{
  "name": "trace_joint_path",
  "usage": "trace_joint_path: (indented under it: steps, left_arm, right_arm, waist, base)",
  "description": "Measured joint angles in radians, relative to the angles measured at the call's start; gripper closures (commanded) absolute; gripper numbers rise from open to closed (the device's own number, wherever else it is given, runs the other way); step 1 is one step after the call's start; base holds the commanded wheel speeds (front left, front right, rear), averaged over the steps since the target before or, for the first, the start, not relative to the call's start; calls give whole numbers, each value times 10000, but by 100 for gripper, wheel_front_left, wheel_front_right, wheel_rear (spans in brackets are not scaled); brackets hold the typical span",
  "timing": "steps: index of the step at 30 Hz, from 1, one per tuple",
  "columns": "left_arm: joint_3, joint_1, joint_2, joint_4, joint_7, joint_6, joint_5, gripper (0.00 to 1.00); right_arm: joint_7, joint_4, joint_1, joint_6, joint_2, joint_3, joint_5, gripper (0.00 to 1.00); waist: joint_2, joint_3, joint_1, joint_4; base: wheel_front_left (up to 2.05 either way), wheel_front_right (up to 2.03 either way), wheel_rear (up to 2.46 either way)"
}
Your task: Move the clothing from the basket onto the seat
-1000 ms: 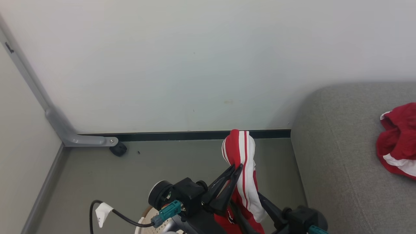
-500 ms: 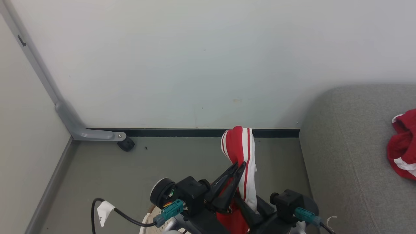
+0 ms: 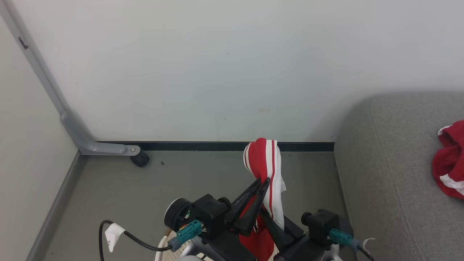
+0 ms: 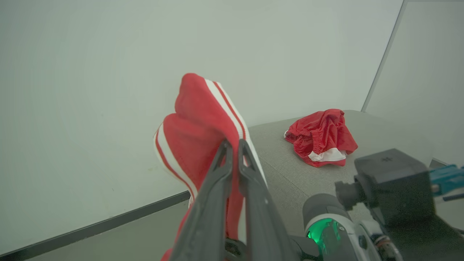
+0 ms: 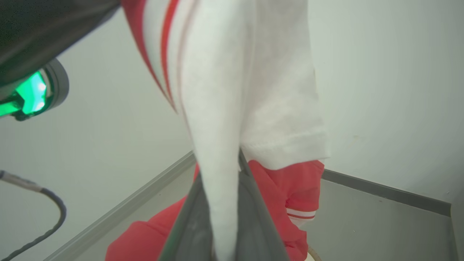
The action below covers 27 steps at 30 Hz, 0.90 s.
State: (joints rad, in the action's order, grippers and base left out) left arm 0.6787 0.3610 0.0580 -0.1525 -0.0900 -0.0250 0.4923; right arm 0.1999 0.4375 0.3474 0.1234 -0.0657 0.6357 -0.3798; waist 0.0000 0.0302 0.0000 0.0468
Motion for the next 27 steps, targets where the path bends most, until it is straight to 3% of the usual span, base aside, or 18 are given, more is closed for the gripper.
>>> trace_joint_path:
  steps: [2,17,27]
  left_arm:
    - [-35,0,-4,-2,0,61,-2,0]
    - [-516,-813,731,224,-222,656,-113,0]
    - [-633,-1521,1269,573,-362,880,-267,0]
  right_arm:
    - [58,56,88,0,-2,-77,-12,100]
    - [309,198,351,-17,-228,-945,-117,100]
    - [401,-142,343,-270,-508,-1371,-161,100]
  waist:
    - [1,16,0,-29]
    - [0,33,0,-455]
    - [0,145,0,-1099]
  base:
    - [0,0,0]
    - [0,0,0]
    - [0,0,0]
